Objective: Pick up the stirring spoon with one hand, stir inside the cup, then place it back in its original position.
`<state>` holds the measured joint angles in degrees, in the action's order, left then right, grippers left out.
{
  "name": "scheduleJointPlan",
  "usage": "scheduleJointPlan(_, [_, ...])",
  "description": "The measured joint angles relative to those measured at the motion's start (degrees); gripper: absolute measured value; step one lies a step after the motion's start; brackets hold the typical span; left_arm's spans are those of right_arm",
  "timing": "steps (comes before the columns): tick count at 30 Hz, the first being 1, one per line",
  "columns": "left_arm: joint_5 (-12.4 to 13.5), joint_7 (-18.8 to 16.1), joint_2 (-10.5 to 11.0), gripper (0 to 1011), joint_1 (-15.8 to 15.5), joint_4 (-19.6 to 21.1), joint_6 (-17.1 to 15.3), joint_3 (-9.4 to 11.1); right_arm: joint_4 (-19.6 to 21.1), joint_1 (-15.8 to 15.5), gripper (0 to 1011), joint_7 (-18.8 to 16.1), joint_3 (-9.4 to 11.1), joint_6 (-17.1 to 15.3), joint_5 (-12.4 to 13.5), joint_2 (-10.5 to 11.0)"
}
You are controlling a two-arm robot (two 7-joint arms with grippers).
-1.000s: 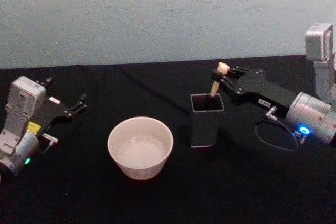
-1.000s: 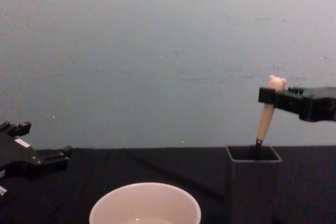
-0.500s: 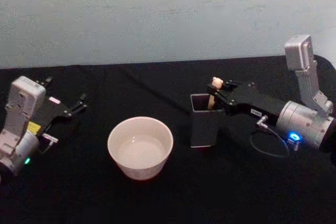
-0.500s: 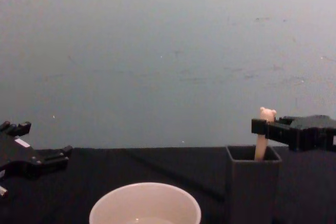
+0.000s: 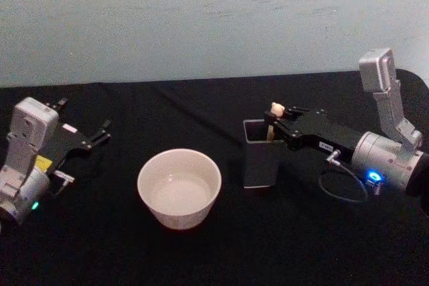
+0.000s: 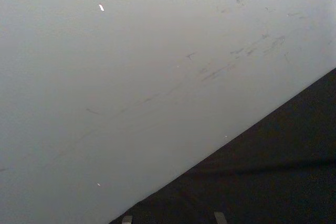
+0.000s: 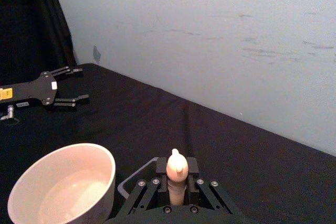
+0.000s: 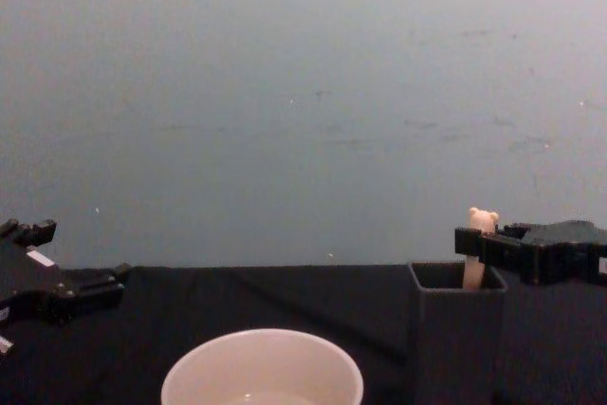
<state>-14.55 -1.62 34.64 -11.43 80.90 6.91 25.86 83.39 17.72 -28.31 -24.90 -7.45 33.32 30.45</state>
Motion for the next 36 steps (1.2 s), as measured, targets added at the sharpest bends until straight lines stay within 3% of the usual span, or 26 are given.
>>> scheduleJointPlan(36, [0.0, 0.0, 0.0, 1001, 0.0, 0.0, 0.0, 0.0, -0.55, 0.08, 214, 0.68, 0.32, -1.04, -0.3, -0.5])
